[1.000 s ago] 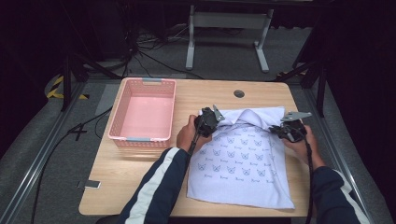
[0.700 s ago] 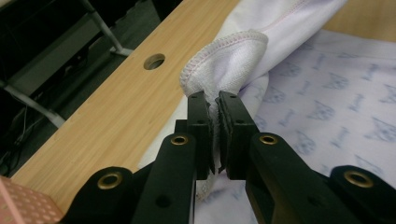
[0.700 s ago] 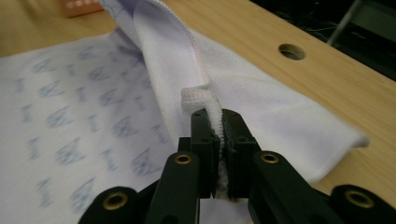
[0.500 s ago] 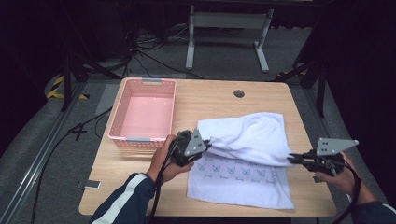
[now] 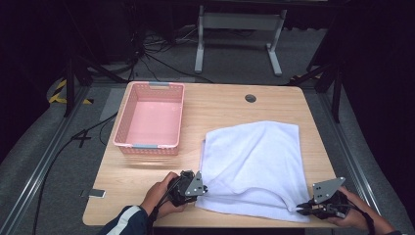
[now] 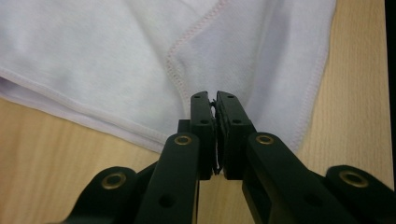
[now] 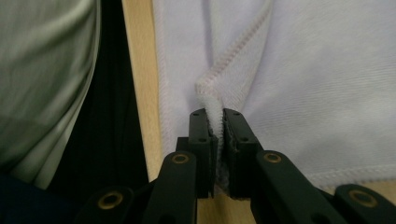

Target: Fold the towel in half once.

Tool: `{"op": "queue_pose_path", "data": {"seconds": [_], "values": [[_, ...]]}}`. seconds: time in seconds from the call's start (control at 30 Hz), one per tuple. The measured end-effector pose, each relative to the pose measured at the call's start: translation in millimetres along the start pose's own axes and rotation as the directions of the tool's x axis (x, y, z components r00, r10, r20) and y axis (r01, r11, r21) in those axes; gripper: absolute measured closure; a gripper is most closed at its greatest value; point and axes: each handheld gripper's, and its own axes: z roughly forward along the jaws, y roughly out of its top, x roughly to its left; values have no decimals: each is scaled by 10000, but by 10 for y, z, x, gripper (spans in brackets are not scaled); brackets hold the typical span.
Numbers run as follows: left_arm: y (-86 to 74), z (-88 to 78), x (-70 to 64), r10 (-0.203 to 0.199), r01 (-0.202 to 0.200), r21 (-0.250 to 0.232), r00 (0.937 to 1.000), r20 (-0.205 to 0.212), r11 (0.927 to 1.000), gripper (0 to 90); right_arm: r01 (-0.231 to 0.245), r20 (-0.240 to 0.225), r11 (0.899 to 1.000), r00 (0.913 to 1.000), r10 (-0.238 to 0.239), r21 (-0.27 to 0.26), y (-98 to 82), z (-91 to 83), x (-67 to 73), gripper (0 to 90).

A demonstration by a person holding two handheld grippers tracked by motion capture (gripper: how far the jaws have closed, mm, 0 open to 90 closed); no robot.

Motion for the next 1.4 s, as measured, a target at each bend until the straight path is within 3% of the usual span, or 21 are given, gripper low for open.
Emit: {"op": "queue_pose_path", "data": {"seconds": [0.17,0.23,0.27,0.3,0.4,0.6,0.63,0.67,0.73,0.77,0.83,0.87,0.9,0.97,1.03,1.13,1.2,1.23,1.27,1.37,1.4], "values": [[-9,27,3,24,-24,102,10000,54,9999,893,310,1,9995,9995,-310,70,-2,-22,43,760],[-14,-5,40,-300,298,-263,9995,-45,9992,735,305,64,9995,9995,-305,-31,-5,-38,51,765],[-5,-28,56,-801,788,-420,9964,-294,9960,735,345,99,9992,9994,-343,-225,-13,-63,51,781],[18,-62,91,-1037,1020,-739,9944,-195,9920,561,267,250,9979,9994,-253,-585,-30,-124,50,821],[75,-60,89,-1005,966,-716,9935,-540,9927,456,325,349,9975,9989,-304,-632,-40,-153,46,823],[139,177,215,-1381,1386,-244,9902,209,9900,451,613,72,9953,9981,-609,-756,-13,-199,44,817],[124,204,239,-1696,1703,-174,9850,323,9852,430,646,38,9960,9979,-645,-621,-19,-201,42,817],[96,206,278,-2211,2237,-441,9736,574,9737,419,650,2,9962,9979,-651,-577,-23,-195,44,818],[90,187,297,-2366,2398,-626,9701,537,9688,404,684,-88,9963,9976,-690,-526,-30,-185,44,818],[88,111,364,-2772,2827,-1242,9589,600,9511,384,818,-225,9960,9963,-826,-355,-35,-160,57,819],[125,83,403,-2777,2815,-1334,9595,465,9502,366,845,-237,9961,9961,-851,-248,-30,-141,63,819],[125,83,403,-2777,2815,-1334,9595,465,9502,365,845,-237,9961,9961,-851,-248,-30,-141,63,819],[152,94,410,-2530,2550,-1210,9669,320,9593,365,893,-226,9958,9957,-898,-189,-28,-133,65,819],[184,165,391,-2395,2437,-920,9694,549,9655,361,857,-238,9963,9960,-859,-73,-21,-112,73,818],[214,286,328,-1810,1817,-154,9827,396,9832,357,849,-217,9964,9961,-850,-44,-29,-101,72,818],[204,318,303,-1861,1866,-5,9800,705,9824,461,812,-256,9967,9964,-813,-38,-42,-101,67,818],[203,314,307,-1764,1781,-141,9810,810,9839,646,845,-253,9964,9961,-845,-2,-46,-97,65,818],[199,288,304,-1586,1603,-145,9840,814,9870,646,826,-242,9966,9963,-825,28,-48,-93,67,817],[193,268,302,-1507,1524,-179,9857,761,9882,777,834,-260,9965,9962,-833,25,-52,-88,65,817],[163,188,307,-1622,1676,-658,9835,798,9837,846,813,-251,9967,9964,-812,35,-53,-90,69,816],[158,127,286,-1405,1457,-855,9880,636,9856,852,865,-233,9963,9960,-864,20,-55,-94,69,816]]}}
